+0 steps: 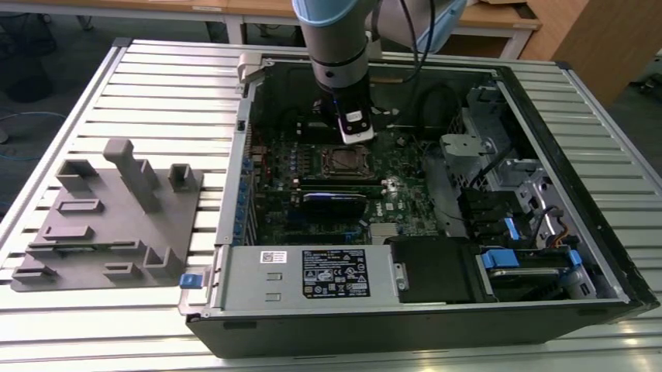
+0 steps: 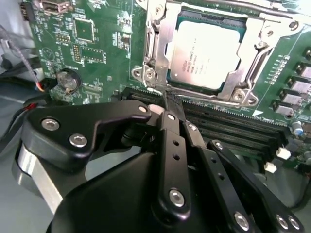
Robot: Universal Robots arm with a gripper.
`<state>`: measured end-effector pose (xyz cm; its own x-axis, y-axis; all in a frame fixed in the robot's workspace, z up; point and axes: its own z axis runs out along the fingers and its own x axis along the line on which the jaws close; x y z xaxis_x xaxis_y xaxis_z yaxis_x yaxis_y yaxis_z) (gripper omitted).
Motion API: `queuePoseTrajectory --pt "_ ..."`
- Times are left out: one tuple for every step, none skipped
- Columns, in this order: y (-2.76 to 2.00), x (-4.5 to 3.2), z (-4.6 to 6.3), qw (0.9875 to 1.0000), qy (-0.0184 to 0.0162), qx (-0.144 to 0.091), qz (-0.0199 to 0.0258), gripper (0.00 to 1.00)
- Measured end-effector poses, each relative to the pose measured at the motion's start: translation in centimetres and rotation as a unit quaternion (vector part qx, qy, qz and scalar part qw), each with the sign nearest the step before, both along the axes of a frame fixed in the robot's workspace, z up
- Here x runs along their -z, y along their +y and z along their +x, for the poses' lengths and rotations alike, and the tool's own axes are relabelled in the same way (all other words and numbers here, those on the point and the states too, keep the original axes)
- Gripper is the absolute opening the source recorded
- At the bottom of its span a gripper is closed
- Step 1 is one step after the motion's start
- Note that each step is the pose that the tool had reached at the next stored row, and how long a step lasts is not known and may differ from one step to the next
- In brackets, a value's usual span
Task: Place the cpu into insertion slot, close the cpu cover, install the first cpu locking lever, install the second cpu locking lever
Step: 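Install the first cpu locking lever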
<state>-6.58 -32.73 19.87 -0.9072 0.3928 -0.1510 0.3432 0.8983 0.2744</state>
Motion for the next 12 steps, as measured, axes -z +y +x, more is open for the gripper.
queuePoseTrajectory --pt "0.00 -0.14 0.00 1.0000 0.0000 0.000 0.0000 0.11" --pt "0.00 -0.25 0.00 1.0000 0.0000 0.000 0.0000 0.11" --pt "0.00 -0.36 0.00 1.0000 0.0000 0.000 0.0000 0.11" --pt "0.00 -0.49 0.00 1.0000 0.0000 0.000 0.0000 0.11" --pt "0.00 -0.61 0.00 1.0000 0.0000 0.000 0.0000 0.11" --pt "0.00 -0.71 0.02 1.0000 0.0001 0.000 -0.0001 0.11" --pt "0.00 -0.75 0.05 1.0000 0.0000 0.000 0.0000 0.11" --pt "0.00 -0.74 0.06 1.0000 0.0000 0.000 0.0001 0.11" --pt "0.00 -0.74 0.06 1.0000 -0.0001 0.000 0.0001 0.11" --pt "0.00 -0.74 0.06 1.0000 -0.0001 0.000 0.0001 0.11" --pt "0.00 -0.75 0.06 1.0000 0.0000 0.000 0.0000 0.11" --pt "0.00 -0.75 0.06 1.0000 0.0000 0.000 0.0000 0.11"
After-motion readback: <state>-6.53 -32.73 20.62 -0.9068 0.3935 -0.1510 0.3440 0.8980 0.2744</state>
